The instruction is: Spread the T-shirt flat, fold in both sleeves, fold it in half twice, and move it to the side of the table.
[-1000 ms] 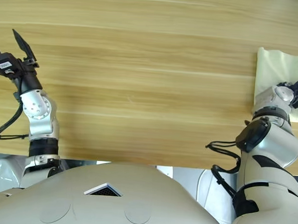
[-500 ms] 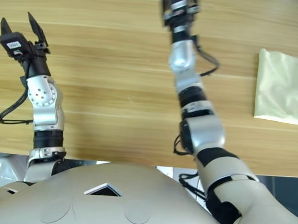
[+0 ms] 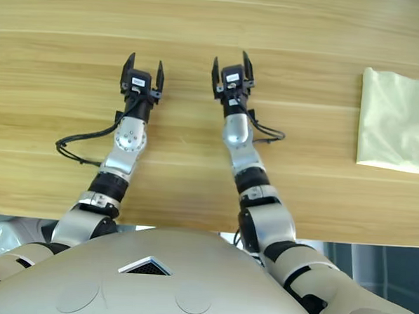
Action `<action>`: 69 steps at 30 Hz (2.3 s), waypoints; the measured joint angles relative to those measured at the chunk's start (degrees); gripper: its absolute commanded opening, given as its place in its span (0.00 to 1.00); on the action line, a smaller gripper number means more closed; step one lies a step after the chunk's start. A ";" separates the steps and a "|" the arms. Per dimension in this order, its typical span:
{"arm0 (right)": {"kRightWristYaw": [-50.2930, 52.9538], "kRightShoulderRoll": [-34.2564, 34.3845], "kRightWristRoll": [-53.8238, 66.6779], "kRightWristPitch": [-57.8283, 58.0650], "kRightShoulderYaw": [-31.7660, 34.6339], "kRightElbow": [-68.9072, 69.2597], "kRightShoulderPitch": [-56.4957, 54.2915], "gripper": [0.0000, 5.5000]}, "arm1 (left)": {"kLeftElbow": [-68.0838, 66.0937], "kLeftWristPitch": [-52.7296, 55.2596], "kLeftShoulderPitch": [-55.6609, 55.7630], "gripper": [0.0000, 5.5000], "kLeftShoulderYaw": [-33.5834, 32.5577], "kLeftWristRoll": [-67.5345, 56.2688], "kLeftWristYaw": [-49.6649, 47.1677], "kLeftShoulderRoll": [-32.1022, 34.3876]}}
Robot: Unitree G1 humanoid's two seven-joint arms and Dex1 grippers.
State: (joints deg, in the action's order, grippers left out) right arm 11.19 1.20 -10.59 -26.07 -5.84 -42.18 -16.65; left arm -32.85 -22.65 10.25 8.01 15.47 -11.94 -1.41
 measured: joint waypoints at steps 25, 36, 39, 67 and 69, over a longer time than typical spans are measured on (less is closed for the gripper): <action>-2.43 -0.43 -0.11 4.48 0.59 8.57 6.49 0.68 | 8.95 1.15 -8.06 0.65 -1.73 -7.97 2.04 -1.44; -2.41 -0.49 -1.08 2.75 -0.29 7.27 6.47 0.68 | 7.17 0.17 -6.96 0.76 -2.32 -9.95 2.29 -1.43; -2.40 -0.52 -1.42 2.29 -0.32 7.04 6.47 0.68 | 6.51 0.15 -6.72 0.76 -2.29 -9.50 2.02 -1.42; 0.05 -1.17 -2.52 -0.57 -0.49 3.66 4.60 0.68 | 1.72 -2.14 -3.50 0.70 -2.86 -7.87 -1.42 -1.23; 0.09 -1.19 -2.52 -0.70 -0.49 3.58 4.53 0.68 | 1.49 -2.26 -3.38 0.70 -2.84 -7.84 -1.49 -1.24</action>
State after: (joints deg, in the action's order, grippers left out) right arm 11.29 0.02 -13.11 -26.77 -6.32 -38.59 -12.12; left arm -31.36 -24.91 6.87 5.17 7.63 -13.43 -2.64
